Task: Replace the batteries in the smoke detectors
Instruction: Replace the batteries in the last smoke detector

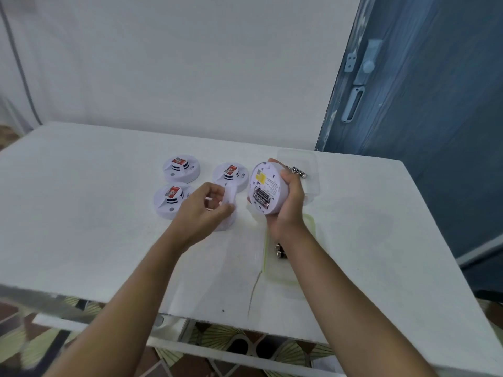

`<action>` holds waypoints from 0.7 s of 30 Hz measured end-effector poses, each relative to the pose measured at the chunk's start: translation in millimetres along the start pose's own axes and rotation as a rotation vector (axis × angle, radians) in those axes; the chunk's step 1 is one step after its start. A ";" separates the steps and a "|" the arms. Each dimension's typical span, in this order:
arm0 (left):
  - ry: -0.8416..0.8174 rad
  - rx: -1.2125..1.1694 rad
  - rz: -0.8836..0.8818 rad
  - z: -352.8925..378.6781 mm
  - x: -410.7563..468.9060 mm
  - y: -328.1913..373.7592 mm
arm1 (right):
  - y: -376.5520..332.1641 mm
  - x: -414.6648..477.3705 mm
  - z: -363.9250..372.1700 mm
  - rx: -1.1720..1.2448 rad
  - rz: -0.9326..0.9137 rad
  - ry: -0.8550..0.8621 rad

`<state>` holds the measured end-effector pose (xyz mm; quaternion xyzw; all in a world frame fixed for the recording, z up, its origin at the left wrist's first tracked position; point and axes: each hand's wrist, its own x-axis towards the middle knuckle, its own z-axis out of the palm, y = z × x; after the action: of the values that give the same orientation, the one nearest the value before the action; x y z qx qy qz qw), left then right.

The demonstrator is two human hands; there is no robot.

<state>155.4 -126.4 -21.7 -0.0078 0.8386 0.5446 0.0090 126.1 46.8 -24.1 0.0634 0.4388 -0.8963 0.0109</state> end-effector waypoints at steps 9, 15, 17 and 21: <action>-0.252 0.591 0.148 -22.4 -15.3 -29.7 | -0.9 0.4 -9.8 0.099 0.056 0.030; -0.350 0.678 0.151 -24.7 -20.0 -30.4 | 2.9 0.4 -9.3 0.145 0.099 0.026; -0.355 0.711 0.154 -24.2 -20.4 -33.3 | 3.4 0.9 -9.8 0.164 0.116 0.021; -0.362 0.763 0.161 -22.6 -21.4 -35.9 | 3.9 0.2 -10.0 0.194 0.163 0.001</action>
<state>177.5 -161.6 -44.8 0.1569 0.9628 0.1872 0.1156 127.3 52.3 -33.3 0.1001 0.3435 -0.9306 0.0773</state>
